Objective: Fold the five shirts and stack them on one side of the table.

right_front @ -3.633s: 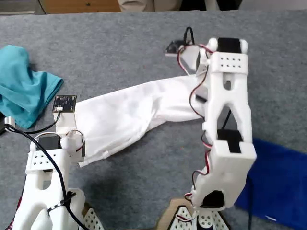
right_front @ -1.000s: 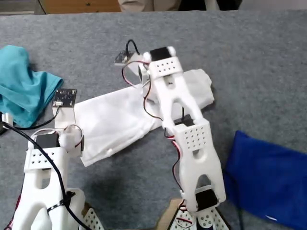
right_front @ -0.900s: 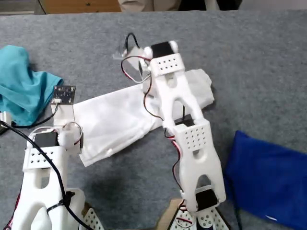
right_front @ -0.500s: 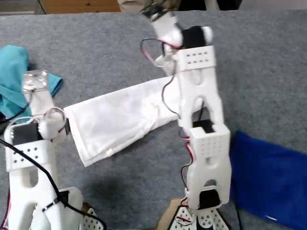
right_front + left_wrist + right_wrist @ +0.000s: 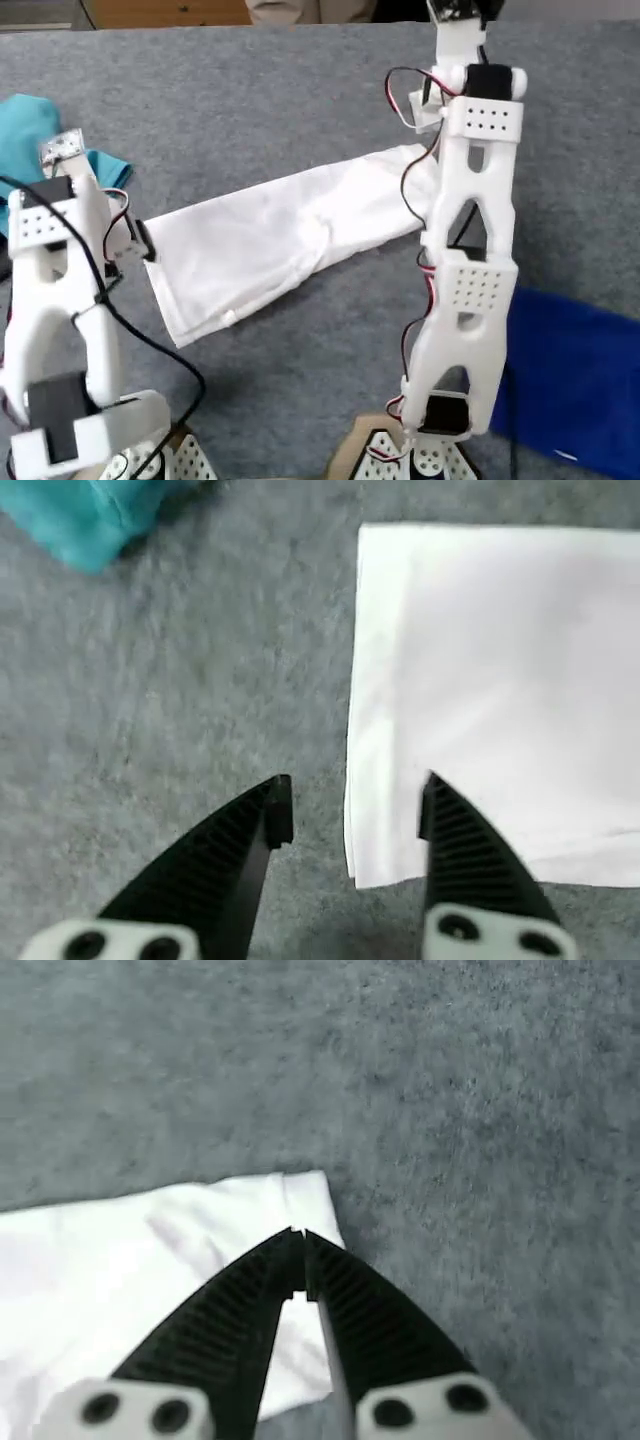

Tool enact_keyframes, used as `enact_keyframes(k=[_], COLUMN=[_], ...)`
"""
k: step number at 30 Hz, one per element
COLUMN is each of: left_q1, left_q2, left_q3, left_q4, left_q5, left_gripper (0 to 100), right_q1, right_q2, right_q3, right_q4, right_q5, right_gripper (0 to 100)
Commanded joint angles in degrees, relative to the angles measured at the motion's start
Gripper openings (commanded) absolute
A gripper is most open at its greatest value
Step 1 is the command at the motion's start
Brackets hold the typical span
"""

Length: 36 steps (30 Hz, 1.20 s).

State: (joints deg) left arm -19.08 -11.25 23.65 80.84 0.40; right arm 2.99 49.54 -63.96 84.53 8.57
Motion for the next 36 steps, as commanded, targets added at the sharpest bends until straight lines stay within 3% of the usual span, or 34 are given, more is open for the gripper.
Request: enact_keyframes(k=[1, 7, 16, 27, 30, 36], left_q1=[-0.09, 1.76, 6.77, 6.51, 6.86, 6.86], left_q2=[0.84, 1.89, 2.86, 2.86, 2.86, 2.86], left_q3=[-3.08, -0.79, 12.13, 18.73, 21.45, 22.07], left_q4=[2.11, 0.97, -13.98, -22.51, -25.93, -29.54], left_q5=[1.58, 2.11, 6.33, 8.70, 12.40, 14.15], left_gripper=[26, 26, 26, 26, 26, 11], right_q1=[1.89, 2.59, 3.03, 3.21, 3.21, 3.12], right_q2=[2.86, 6.99, 7.60, 7.69, 7.69, 7.78], right_q3=[-0.92, -0.92, -1.01, -1.01, -1.01, -0.84], right_q4=[-5.63, -10.81, -12.22, -12.22, -12.22, -12.22], right_q5=[-0.35, -0.62, -0.53, -0.70, -0.70, -0.70], right_gripper=[0.5, 0.5, 0.5, 0.6, 0.6, 0.6])
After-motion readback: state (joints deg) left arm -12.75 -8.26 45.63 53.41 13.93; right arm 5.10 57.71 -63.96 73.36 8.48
